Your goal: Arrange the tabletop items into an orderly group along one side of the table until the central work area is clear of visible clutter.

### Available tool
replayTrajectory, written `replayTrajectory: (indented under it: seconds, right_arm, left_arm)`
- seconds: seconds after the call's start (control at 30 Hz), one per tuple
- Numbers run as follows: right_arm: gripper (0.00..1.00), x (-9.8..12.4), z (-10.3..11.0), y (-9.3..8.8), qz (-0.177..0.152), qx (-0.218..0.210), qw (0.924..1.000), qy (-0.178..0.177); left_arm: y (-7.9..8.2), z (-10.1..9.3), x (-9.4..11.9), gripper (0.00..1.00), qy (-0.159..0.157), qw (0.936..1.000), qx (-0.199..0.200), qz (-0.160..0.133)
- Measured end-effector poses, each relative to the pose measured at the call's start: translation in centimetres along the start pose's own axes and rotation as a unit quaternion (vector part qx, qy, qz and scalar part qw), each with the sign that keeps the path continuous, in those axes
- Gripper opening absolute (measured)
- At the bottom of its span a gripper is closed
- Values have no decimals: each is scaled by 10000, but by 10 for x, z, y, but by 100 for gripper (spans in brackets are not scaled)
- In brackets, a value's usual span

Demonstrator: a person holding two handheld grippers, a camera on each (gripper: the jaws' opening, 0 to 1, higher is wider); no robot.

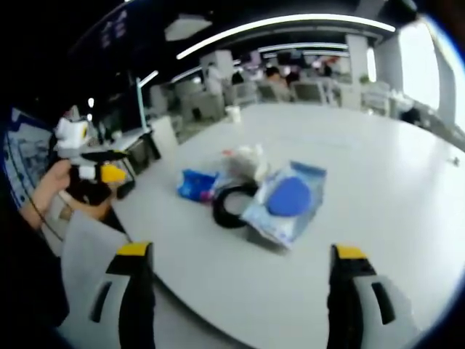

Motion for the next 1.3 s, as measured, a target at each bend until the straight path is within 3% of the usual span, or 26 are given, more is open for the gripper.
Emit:
replayTrajectory:
  seconds: [0.53,0.83,1.3]
  right_arm:
    - [98,-7,-4,10,26,29,10000,-40]
    - [98,-9,-6,14,173,207,9996,-65]
    - [98,-17,-10,17,131,165,9997,-79]
  left_arm:
    - [9,3,-17,83,-64,9999,-76,74]
    - [18,5,-33,80,-137,9996,-204,134]
    - [27,14,-57,78,-191,9990,-341,216]
Point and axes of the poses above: the point that each gripper's makers call its tool centre point, and the gripper's own axes: x roughly backward along the fingers, z roughly to its left, y roughly out of its top, the point moved 8 cm from there along x, roughly backward along the fingers, and after that the axes turned 3 degrees about z, right-handed, at the moved point
